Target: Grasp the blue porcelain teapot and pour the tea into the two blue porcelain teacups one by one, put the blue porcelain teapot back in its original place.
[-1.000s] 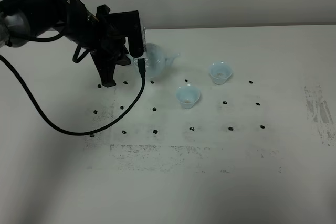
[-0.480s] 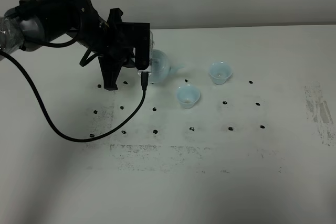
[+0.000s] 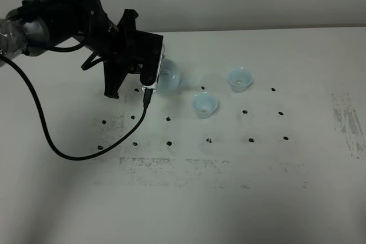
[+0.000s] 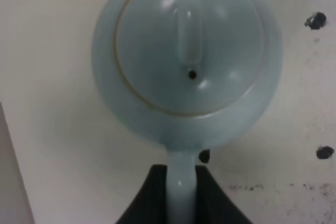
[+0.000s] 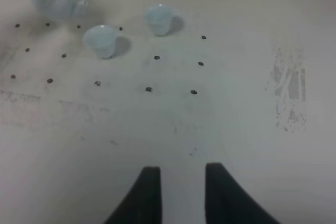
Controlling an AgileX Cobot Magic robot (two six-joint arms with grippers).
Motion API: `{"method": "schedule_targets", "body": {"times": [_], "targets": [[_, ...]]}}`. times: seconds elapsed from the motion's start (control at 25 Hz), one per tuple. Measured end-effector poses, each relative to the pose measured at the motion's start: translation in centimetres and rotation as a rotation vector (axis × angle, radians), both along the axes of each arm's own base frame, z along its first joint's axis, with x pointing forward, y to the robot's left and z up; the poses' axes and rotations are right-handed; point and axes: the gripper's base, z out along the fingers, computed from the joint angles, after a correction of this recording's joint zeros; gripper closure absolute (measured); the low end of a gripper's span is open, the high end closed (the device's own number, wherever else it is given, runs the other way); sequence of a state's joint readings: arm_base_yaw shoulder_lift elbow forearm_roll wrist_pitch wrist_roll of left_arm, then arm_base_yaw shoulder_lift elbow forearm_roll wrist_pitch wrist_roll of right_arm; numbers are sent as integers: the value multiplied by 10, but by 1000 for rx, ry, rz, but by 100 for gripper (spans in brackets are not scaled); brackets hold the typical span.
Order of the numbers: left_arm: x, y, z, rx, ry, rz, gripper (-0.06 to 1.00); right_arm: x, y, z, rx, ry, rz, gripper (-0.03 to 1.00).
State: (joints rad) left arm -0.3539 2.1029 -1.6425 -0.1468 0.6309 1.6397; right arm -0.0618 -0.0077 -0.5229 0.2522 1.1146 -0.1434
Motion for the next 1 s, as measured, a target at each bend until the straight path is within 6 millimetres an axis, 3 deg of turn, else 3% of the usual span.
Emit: {"method": "schedule_targets", "body": {"times": [1.0], "targets": [[-1,-18,3,102,-128,-181,85,0,0,0,0,0,0,73]]}}
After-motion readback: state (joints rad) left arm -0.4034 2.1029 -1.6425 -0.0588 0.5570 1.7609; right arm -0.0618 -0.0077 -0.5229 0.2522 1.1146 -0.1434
